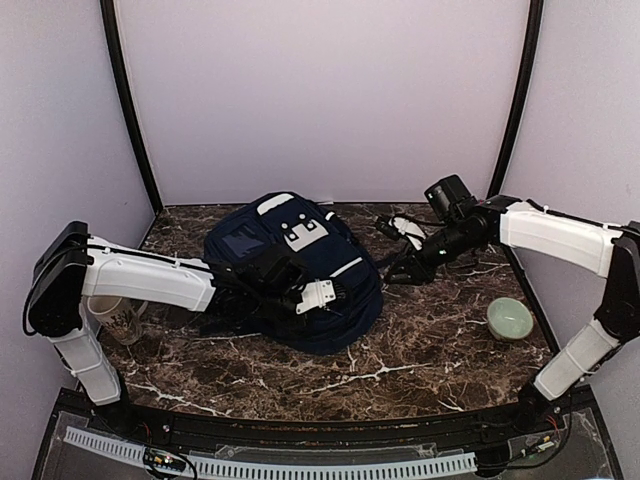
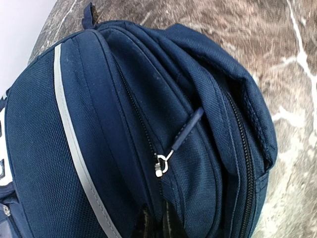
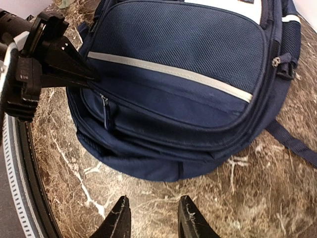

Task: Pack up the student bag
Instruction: Grab the second largest pocket of the student bag.

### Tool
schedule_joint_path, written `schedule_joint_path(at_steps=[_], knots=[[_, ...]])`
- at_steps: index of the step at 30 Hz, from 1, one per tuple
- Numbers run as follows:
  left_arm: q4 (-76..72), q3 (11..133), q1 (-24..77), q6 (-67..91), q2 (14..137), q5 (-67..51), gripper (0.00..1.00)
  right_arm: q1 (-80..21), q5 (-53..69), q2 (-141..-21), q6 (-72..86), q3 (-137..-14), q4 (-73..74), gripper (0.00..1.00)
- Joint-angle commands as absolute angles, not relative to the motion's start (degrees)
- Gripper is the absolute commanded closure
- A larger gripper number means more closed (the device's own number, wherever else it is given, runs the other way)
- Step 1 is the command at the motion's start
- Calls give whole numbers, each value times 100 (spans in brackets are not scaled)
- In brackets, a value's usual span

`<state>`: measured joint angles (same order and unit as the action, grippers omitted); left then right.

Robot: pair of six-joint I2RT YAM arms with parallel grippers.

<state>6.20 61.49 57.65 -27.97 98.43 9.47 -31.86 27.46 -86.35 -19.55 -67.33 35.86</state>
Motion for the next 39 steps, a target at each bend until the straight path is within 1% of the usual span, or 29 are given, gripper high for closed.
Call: schedule_joint_path(at_steps=[1, 6, 9, 12, 16, 22, 25, 28, 35, 36, 39], knots=[[-385, 6217, 5540, -2207, 9527, -225, 100, -3241, 3137, -8945, -1593, -7072, 3265, 69], [-691, 6173, 5430, -1712, 9526, -666, 100, -3551, 3186, -9335, -1349, -7194, 3105, 70], [-914, 6209, 5344, -1381, 9524, -1130, 100, -3673, 3441, -9351, -1110, -6909, 2624, 72], [-1039, 6232, 5273, -1055, 9475, -1413, 100, -3815, 3381, -9443, -1064, -6799, 2357, 67], [-1173, 6170, 5238, -872, 9420, -1570, 100, -3988, 3196, -9640, -953, -6835, 2180, 63], [-1159, 6258, 5177, -669, 9453, -1821, 100, -4127, 2925, -9720, -875, -6664, 1720, 60], [-1191, 6278, 5134, -541, 9444, -2020, 100, -4139, 2823, -9684, -797, -6430, 1385, 57], [-1220, 6252, 5124, -521, 9419, -2030, 100, -4176, 2837, -9778, -791, -6450, 1347, 56], [-1235, 6240, 5115, -519, 9356, -2056, 100, -4250, 2721, -10008, -706, -6402, 1217, 57], [-1232, 6240, 5115, -526, 9350, -2061, 100, -4266, 2679, -10007, -703, -6398, 1206, 59], [-1224, 6234, 5115, -534, 9340, -2065, 100, -4278, 2581, -9991, -690, -6407, 1171, 66]])
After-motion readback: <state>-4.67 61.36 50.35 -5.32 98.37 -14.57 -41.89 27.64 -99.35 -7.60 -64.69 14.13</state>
